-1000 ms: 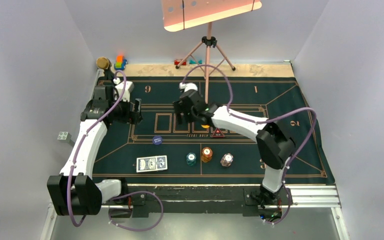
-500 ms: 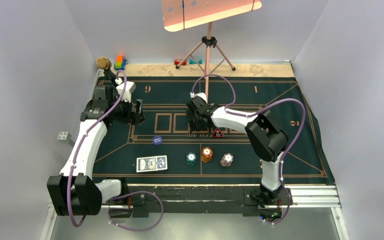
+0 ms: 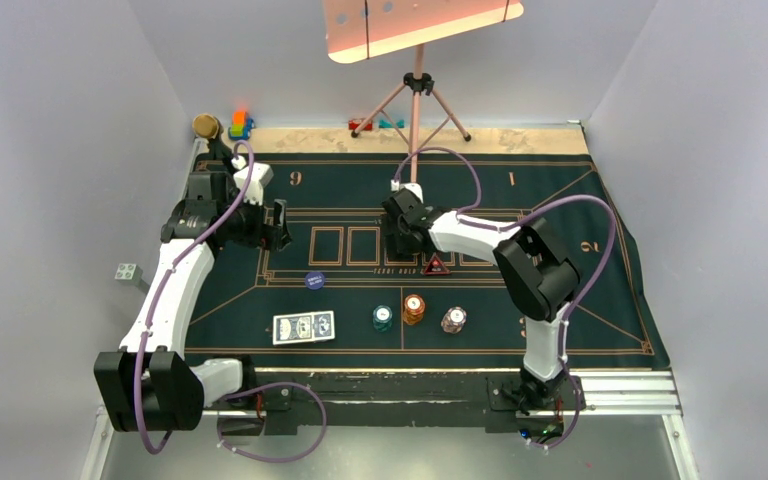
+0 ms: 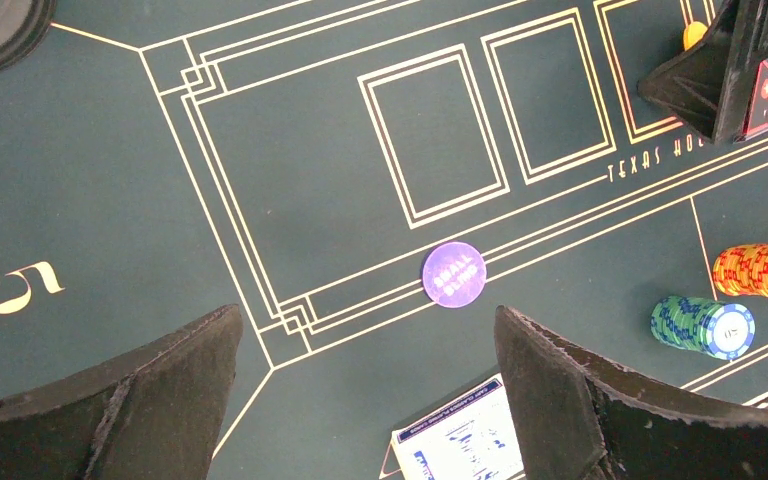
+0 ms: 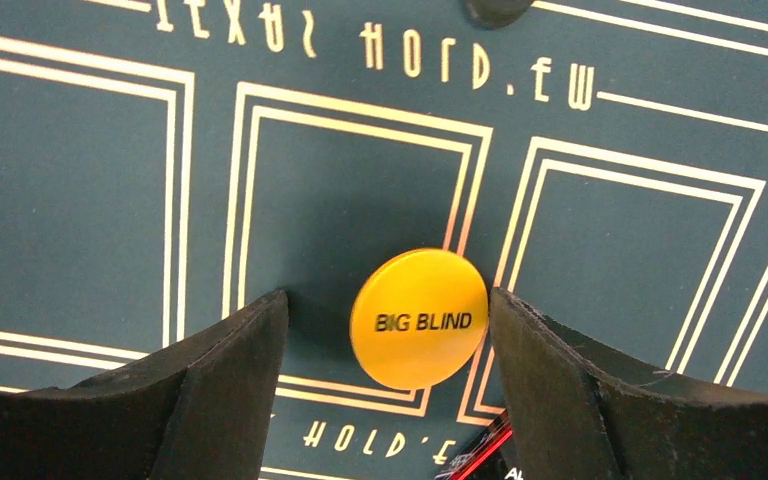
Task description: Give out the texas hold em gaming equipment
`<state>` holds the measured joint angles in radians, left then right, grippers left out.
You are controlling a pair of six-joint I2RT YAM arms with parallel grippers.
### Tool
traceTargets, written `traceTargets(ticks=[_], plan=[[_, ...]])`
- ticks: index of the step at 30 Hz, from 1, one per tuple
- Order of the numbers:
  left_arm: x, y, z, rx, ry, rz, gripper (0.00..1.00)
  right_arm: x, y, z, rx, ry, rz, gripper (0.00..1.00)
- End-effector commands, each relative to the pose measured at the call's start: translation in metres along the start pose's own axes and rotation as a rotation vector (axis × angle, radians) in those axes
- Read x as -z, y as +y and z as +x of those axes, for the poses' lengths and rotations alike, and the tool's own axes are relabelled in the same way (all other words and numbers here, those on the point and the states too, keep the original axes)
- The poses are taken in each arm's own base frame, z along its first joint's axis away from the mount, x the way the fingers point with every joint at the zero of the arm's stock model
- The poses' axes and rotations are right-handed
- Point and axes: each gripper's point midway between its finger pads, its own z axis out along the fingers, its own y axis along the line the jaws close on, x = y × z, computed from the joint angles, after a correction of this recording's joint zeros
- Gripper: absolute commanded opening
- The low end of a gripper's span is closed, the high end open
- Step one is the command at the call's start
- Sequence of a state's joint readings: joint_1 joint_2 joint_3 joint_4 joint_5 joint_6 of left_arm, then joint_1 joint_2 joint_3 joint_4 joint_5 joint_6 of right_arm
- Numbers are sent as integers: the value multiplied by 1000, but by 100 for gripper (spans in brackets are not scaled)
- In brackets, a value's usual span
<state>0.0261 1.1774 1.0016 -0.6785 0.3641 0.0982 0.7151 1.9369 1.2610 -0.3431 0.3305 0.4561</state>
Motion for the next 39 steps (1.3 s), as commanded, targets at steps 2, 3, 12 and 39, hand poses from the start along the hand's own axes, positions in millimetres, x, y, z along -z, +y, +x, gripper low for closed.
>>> traceTargets(ticks=[2, 3, 12, 39], plan=[[6, -2, -6, -24, -28, 10, 100, -14, -43, 15, -60, 54, 99, 74], [6, -2, -6, -27, -29, 11, 100, -15, -45, 17, -63, 56, 104, 74], [6, -1, -6, -29, -28, 7, 100, -13, -64, 21, -86, 71, 145, 69], [9, 0, -8, -36, -39, -5, 100, 19, -40, 30, -24, 53, 31, 77]])
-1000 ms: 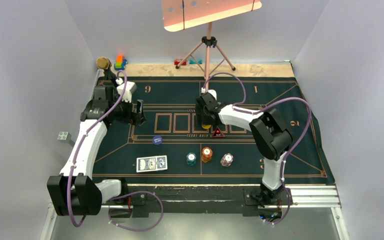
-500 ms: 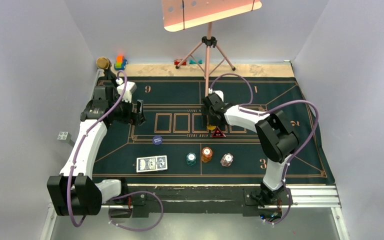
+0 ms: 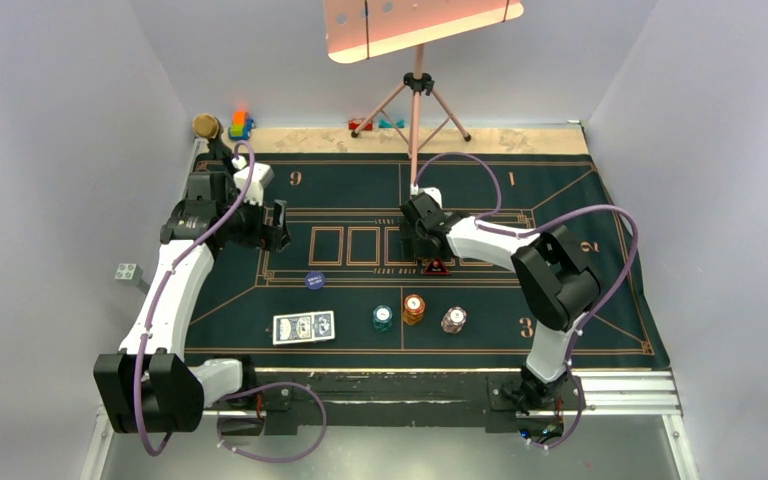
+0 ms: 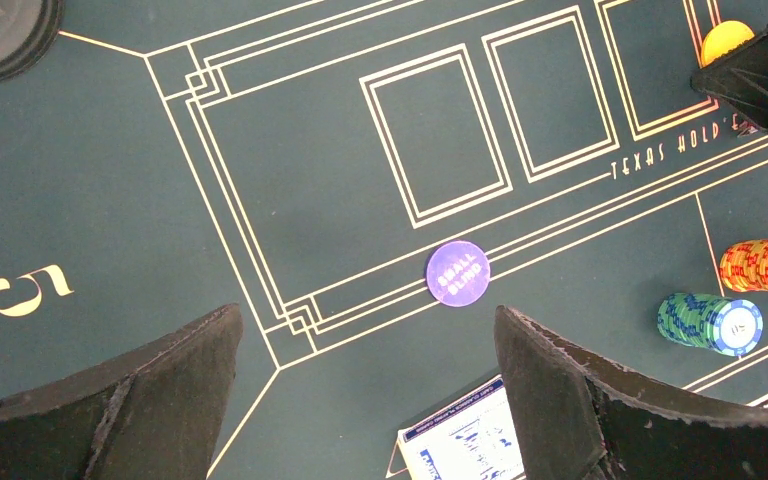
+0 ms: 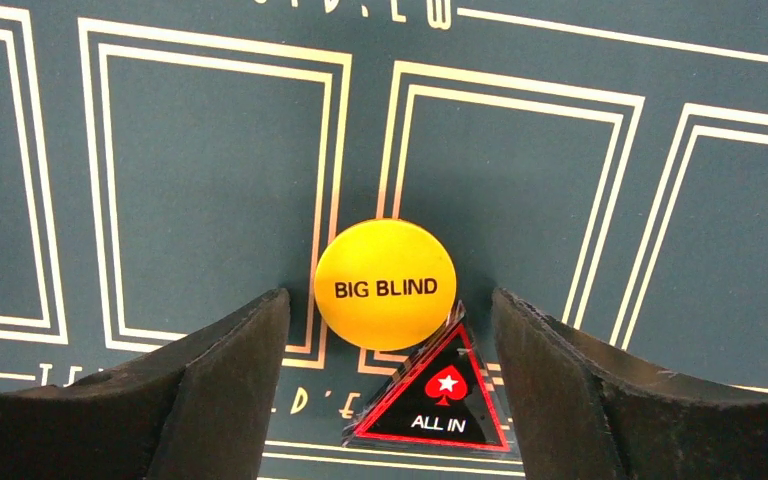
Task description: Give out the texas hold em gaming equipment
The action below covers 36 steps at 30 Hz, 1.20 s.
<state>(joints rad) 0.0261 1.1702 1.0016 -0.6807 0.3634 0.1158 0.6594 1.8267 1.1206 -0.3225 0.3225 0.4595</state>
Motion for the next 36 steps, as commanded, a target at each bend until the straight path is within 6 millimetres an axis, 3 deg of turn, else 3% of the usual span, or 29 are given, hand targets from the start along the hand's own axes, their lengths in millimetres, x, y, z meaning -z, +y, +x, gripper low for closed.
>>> traceTargets(ticks=[1, 12, 19, 36], plan=[[7, 0, -7, -17, -34, -5, 100, 9, -5, 15, 20, 46, 7, 74], [9, 1, -9, -18, -40, -12, 100, 0, -31, 10, -2, 80, 120, 50], [8, 1, -9, -18, -40, -11, 100, -6, -67, -11, -78, 67, 189, 46], [9, 1, -9, -25, -41, -14, 100, -53, -128, -83, -209, 51, 261, 47]])
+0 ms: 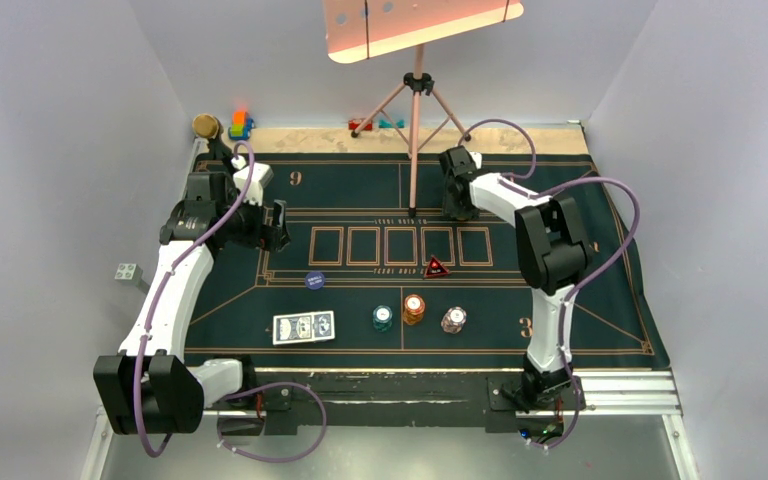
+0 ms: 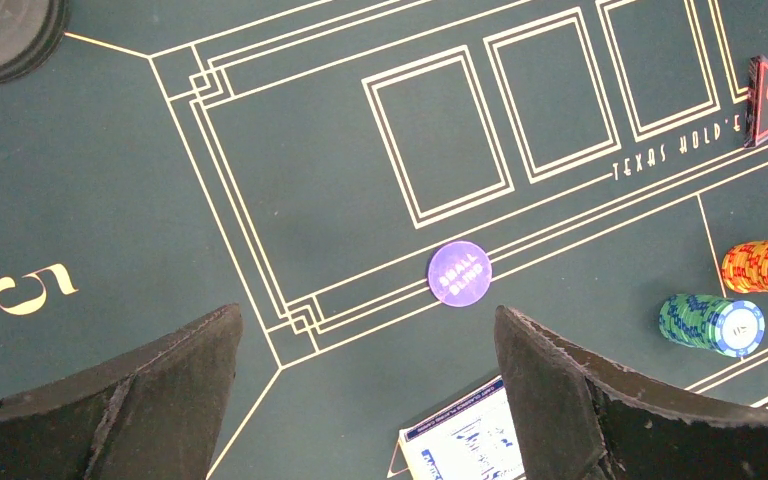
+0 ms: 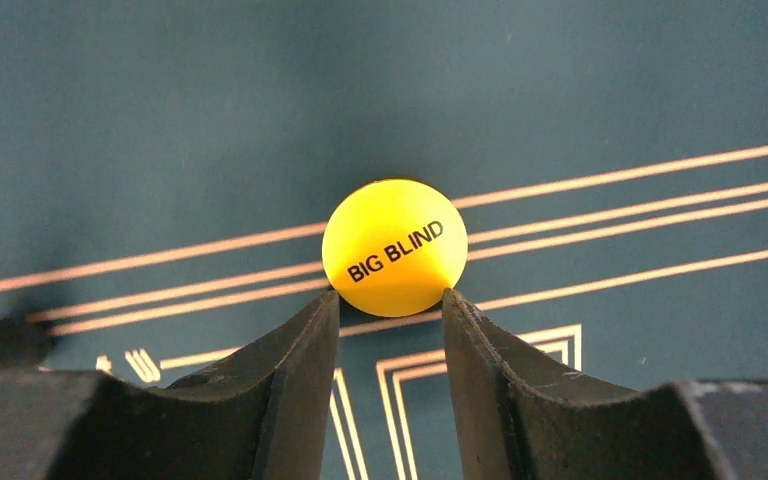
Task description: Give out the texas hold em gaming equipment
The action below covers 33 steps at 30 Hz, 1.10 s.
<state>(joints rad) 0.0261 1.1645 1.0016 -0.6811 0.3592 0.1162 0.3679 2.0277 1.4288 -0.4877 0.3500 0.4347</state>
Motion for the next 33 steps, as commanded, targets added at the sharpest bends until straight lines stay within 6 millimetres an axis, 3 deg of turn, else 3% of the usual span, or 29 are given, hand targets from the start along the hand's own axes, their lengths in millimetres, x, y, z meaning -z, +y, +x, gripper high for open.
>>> traceTargets(ticks=[1, 4, 7, 10, 13, 16, 21, 26, 33], plan=[[8, 1, -8, -23, -37, -8, 100, -11, -21, -23, -21, -5, 52, 45], [8, 1, -8, -25, -38, -6, 100, -14, -26, -31, -48, -1, 51, 43], [7, 1, -8, -27, -36, -7, 100, -12, -25, -37, -47, -4, 42, 47], [8, 1, -9, -28, -39, -7, 100, 3, -22, -42, -49, -29, 19, 70], [8, 0, -8, -27, -36, -2, 100, 27, -15, -36, -48, -61, -29, 85], [9, -2, -7, -27, -34, 4, 100, 55, 0, -17, -21, -81, -84, 91], [11, -3, -8, -30, -39, 8, 100, 86, 36, 41, 63, -60, -163, 95], [11, -4, -8, -29, -37, 14, 100, 86, 46, 78, 106, -22, -174, 95], [13, -5, -9, -32, -43, 15, 100, 80, 53, 97, 151, 12, -183, 93]])
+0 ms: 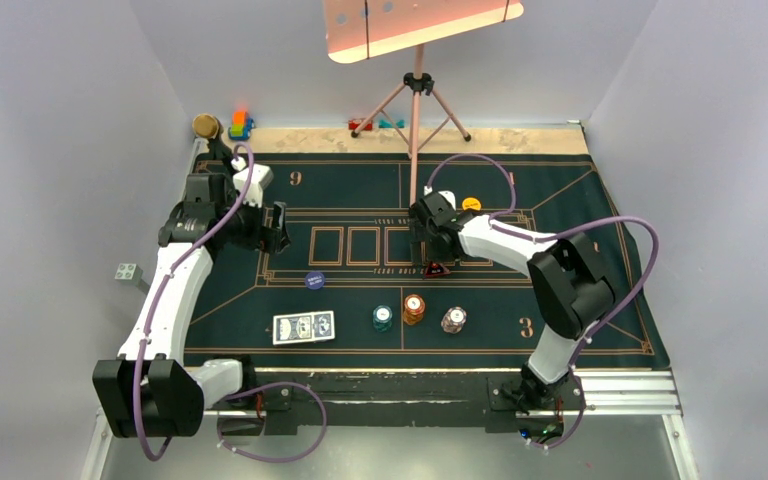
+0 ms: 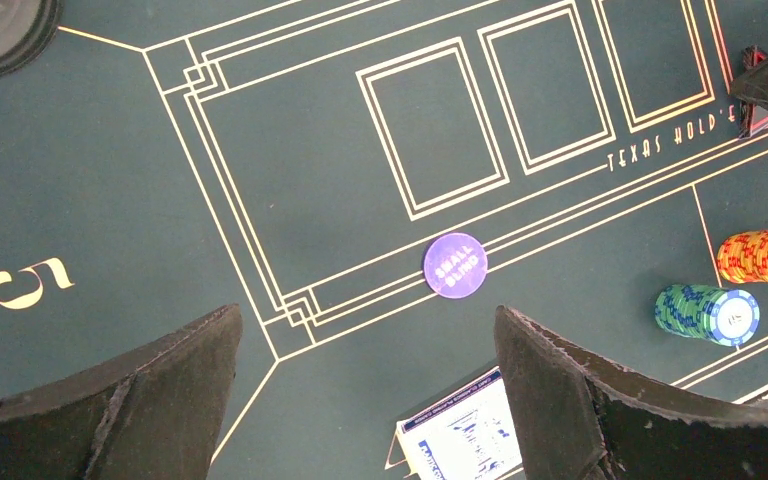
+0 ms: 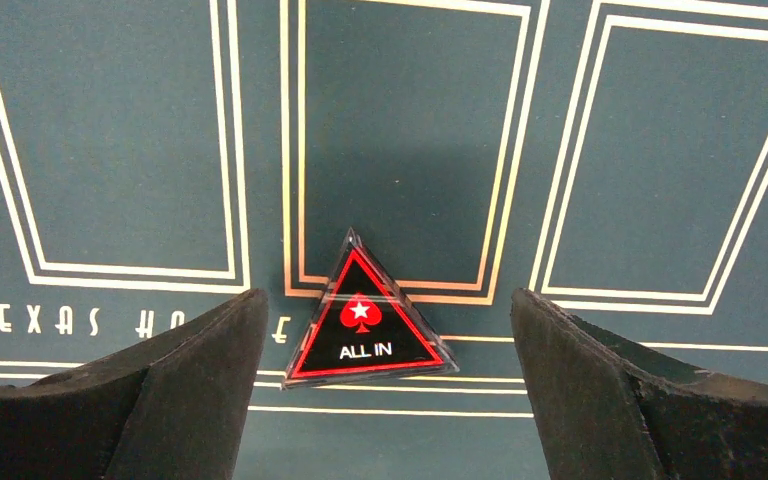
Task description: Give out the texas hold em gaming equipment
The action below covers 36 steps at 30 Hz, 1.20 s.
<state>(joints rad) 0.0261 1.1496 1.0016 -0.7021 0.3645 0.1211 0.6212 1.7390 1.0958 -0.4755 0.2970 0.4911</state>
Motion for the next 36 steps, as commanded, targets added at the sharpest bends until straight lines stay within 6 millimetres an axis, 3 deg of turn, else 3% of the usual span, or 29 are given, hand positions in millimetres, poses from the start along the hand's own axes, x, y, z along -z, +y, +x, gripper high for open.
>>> traceTargets(ticks=[1, 5, 20, 23, 32, 36], plan=[[9, -2, -12, -31, -49, 8, 100, -1, 9, -3, -12, -18, -17, 93], [10, -2, -12, -32, -50, 5, 100, -5, 9, 6, 4, 9, -21, 89], [14, -3, -13, -43, -57, 2, 100, -4, -25, 34, 2, 107, 115, 66], [14, -2, -13, -45, -56, 1, 100, 0, -38, 36, -27, 111, 135, 60], [15, -5, -16, -48, -60, 13, 100, 17, -96, 53, -160, 138, 182, 57], [17, -5, -16, -57, -58, 14, 100, 31, -108, 47, -219, 129, 184, 56]])
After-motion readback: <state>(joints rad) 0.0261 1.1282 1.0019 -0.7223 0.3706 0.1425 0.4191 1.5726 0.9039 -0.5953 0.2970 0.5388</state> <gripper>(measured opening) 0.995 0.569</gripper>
